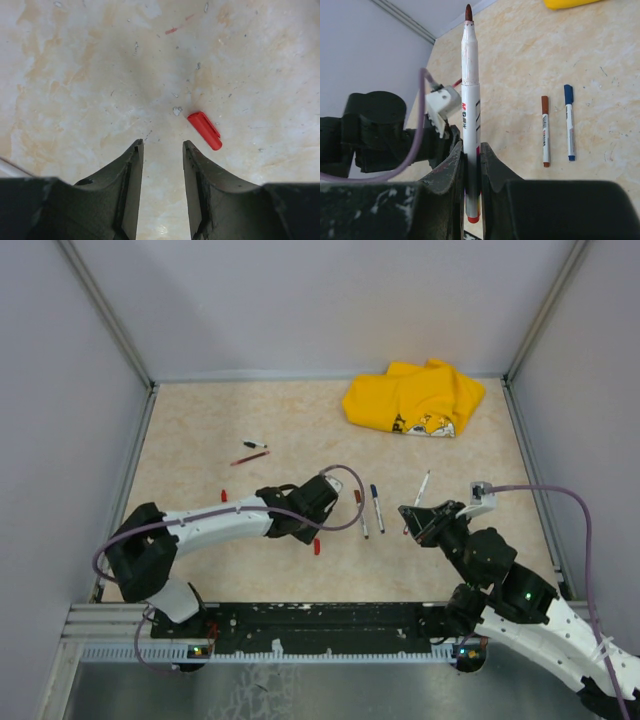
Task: Insert the pens into the pen caps
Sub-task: Insert the pen cap onto the pen.
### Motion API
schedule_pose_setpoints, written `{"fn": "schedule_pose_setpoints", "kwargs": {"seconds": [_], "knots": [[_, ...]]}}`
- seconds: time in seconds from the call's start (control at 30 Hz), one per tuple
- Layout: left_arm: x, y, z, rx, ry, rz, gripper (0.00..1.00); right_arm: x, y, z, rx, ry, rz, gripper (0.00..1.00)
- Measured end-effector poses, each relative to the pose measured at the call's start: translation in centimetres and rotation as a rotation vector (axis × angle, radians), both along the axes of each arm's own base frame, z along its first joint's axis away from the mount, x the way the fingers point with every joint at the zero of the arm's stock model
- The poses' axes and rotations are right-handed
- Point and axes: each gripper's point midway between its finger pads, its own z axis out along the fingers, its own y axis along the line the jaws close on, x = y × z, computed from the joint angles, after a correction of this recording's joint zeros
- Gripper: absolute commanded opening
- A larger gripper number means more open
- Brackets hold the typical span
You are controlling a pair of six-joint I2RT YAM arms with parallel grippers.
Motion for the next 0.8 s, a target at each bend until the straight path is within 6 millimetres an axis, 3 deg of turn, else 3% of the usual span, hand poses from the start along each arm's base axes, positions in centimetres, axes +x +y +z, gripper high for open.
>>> {"fn": "schedule_pose_setpoints", "kwargs": {"seconds": [0.1, 0.23, 0.53, 0.8], "knots": [[0.3, -0.3, 2.0, -0.082, -0.031, 0.101, 0.44, 0.0, 0.0, 0.0, 0.000, 0.000, 0.000, 0.00], [0.2, -0.7, 2.9, -0.154, -0.025, 0.219, 0.45, 0.0, 0.0, 0.0, 0.001, 0.000, 0.000, 0.00], [-0.2, -1.4, 2.7, -0.226, 0.032, 0.391, 0.46, 0.0, 0.0, -0.1, -0.001, 0.002, -0.001, 0.00], [-0.7, -2.1, 1.1, -0.227, 0.091, 0.456, 0.46, 0.0, 0.0, -0.1, 0.002, 0.008, -0.002, 0.00]]}}
